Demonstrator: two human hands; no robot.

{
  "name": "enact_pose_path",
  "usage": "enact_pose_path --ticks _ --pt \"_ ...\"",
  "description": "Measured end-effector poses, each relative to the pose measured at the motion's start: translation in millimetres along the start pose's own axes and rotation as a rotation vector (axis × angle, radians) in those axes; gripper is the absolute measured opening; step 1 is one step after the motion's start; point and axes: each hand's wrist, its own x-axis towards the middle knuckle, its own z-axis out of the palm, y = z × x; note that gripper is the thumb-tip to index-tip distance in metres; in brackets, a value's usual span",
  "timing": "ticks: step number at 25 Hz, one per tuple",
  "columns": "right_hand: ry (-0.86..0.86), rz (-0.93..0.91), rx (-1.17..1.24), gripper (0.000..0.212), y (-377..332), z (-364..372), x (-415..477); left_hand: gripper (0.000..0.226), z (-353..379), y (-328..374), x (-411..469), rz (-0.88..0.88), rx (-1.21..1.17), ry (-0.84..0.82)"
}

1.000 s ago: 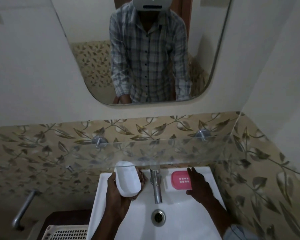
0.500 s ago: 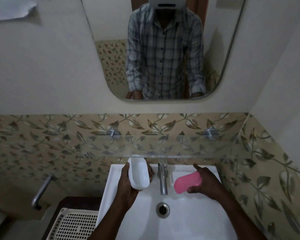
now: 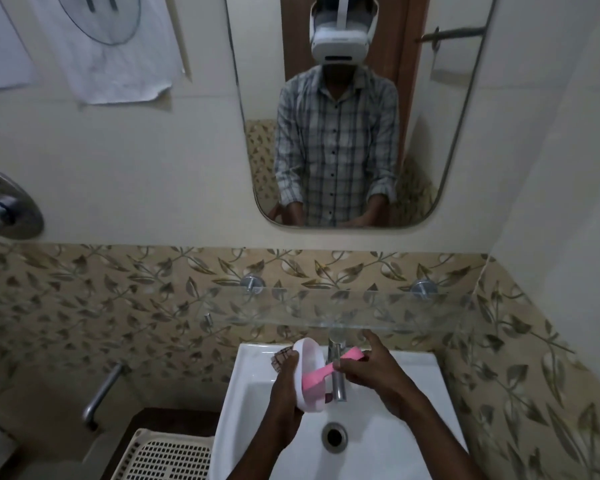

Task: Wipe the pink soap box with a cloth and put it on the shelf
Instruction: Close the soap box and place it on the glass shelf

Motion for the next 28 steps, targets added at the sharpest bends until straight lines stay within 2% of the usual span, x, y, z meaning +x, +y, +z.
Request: enact_pose_path --ticks 1,3,5,8,9,11,13,16,20,28 --pt "0.045 0.006 0.128 0.123 3 6 -1 0.033 0 1 0 -0.001 0.012 0.005" --pt "0.143 0.034 0.357 0.093 8 20 -4 0.030 1 -1 -3 0.022 0.045 -0.035" --pt "0.229 0.052 0.384 0.049 11 37 -11 0.026 3 -5 -6 0.052 0.063 -0.043" --pt "0.279 0.049 0.309 0.031 16 52 -16 0.037 4 -8 -8 0.093 0.097 -0.054" --pt "0.284 0.027 0.293 0.028 17 51 -17 0.043 2 -8 -8 0.104 0.100 -0.084" --pt "0.244 -0.025 0.247 0.039 15 45 -14 0.050 -1 -7 -9 0.151 0.100 -0.149" --pt "0.206 -0.068 0.174 0.052 11 45 -14 0.048 -1 -1 -12 0.198 0.101 -0.183" --pt "0.212 -0.117 0.121 0.049 7 51 -16 0.047 6 8 -16 0.231 0.125 -0.182" --pt "0.206 -0.126 0.142 0.061 10 57 -25 0.043 7 7 -26 0.225 0.152 -0.187" --pt "0.264 -0.144 0.258 0.040 22 77 -41 0.038 7 -6 -37 0.225 0.163 -0.211"
